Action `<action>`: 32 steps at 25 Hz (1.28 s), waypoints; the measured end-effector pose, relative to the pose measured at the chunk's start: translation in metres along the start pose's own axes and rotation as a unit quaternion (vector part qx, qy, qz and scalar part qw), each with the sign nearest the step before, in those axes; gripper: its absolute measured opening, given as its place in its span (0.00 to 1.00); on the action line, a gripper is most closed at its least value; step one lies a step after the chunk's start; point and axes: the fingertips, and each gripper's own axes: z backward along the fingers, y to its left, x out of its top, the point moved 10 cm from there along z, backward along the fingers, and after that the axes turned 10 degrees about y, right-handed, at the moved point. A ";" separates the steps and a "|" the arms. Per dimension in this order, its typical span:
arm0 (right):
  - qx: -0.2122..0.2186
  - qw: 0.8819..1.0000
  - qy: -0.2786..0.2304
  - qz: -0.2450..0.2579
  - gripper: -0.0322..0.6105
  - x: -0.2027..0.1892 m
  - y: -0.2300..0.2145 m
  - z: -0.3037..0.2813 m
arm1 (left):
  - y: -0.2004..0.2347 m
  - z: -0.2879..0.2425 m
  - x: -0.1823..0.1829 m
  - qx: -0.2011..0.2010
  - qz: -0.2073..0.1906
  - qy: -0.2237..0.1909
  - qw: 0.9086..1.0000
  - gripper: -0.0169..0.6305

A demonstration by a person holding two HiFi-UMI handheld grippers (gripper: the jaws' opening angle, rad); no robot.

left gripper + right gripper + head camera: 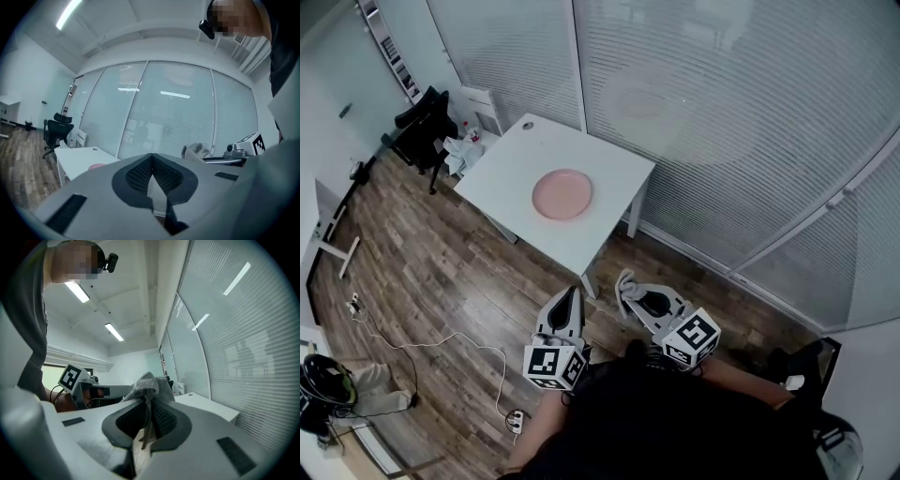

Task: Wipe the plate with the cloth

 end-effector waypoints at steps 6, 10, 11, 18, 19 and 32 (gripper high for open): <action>0.005 1.000 0.009 -0.017 0.11 -0.004 -0.031 -0.006 | -0.002 -0.030 0.001 0.002 0.005 0.015 1.000 0.05; 0.007 0.999 0.014 -0.031 0.11 -0.004 -0.046 -0.018 | 0.007 -0.044 0.004 0.006 0.008 0.021 1.000 0.05; 0.006 0.999 0.013 -0.033 0.11 -0.002 -0.049 -0.021 | 0.010 -0.047 0.006 0.005 0.009 0.022 1.000 0.05; -0.023 0.999 0.017 -0.043 0.11 0.010 -0.065 -0.048 | 0.041 -0.073 0.022 -0.024 0.012 0.029 0.999 0.05; -0.025 0.999 0.018 -0.045 0.11 0.012 -0.067 -0.054 | 0.048 -0.076 0.025 -0.027 0.013 0.028 0.999 0.05; -0.046 0.998 0.005 -0.039 0.11 0.065 -0.085 -0.172 | 0.167 -0.121 0.092 -0.060 -0.022 0.018 0.998 0.05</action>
